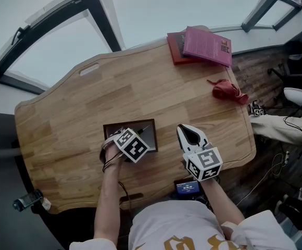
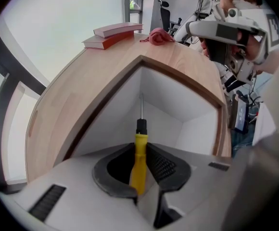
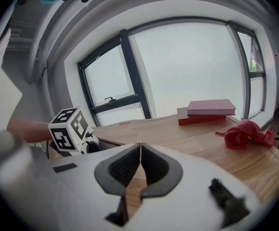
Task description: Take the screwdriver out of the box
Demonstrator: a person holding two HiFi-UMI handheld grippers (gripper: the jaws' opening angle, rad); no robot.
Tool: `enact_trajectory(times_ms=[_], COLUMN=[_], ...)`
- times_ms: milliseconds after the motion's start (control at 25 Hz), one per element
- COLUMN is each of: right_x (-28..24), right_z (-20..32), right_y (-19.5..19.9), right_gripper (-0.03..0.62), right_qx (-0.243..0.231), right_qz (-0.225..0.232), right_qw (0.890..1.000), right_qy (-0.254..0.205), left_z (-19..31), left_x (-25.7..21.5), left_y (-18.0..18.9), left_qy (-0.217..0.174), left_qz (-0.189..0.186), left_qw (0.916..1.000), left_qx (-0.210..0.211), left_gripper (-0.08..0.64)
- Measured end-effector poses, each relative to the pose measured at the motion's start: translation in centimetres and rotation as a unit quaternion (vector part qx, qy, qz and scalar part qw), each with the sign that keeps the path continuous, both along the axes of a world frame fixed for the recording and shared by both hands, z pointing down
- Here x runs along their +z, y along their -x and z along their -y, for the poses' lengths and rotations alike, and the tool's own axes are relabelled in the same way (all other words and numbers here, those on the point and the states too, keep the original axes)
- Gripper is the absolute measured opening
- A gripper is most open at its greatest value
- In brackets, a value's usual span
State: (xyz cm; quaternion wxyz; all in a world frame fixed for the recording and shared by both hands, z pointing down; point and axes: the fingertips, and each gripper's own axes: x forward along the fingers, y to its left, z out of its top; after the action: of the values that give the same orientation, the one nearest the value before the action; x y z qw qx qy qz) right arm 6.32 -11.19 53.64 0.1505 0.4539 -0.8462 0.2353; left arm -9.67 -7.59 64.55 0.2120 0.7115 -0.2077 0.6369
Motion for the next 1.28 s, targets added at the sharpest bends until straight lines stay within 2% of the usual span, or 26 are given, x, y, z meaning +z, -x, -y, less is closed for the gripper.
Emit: enact_trajectory(times_ms=[600,880,1280], right_x=[-2.1,-2.8,-3.8], right_z=[-1.0,-1.3,-2.4], right_y=[-0.5,-1.0,-0.4], right_gripper=[0.032,0.032,0.032], right_qx=[0.008,0.015,0.01], right_qz=[-0.001,0.0,0.005], right_qw=[1.0,0.999,0.999], right_qy=[-0.023,-0.03,-0.04], left_z=[-0.4,-0.2,-0.6], left_x=[-2.0,-3.5,-5.1], left_y=[0.4,-0.6,-0.3], left_qy=[-0.028,-0.044,-0.066], left_qz=[-0.009,-0.03,-0.042], left_qw=[0.9994,0.9982,0.9948], left_qx=[-0.017,-0.028,-0.064], left_gripper=[0.08,0.08,0.08])
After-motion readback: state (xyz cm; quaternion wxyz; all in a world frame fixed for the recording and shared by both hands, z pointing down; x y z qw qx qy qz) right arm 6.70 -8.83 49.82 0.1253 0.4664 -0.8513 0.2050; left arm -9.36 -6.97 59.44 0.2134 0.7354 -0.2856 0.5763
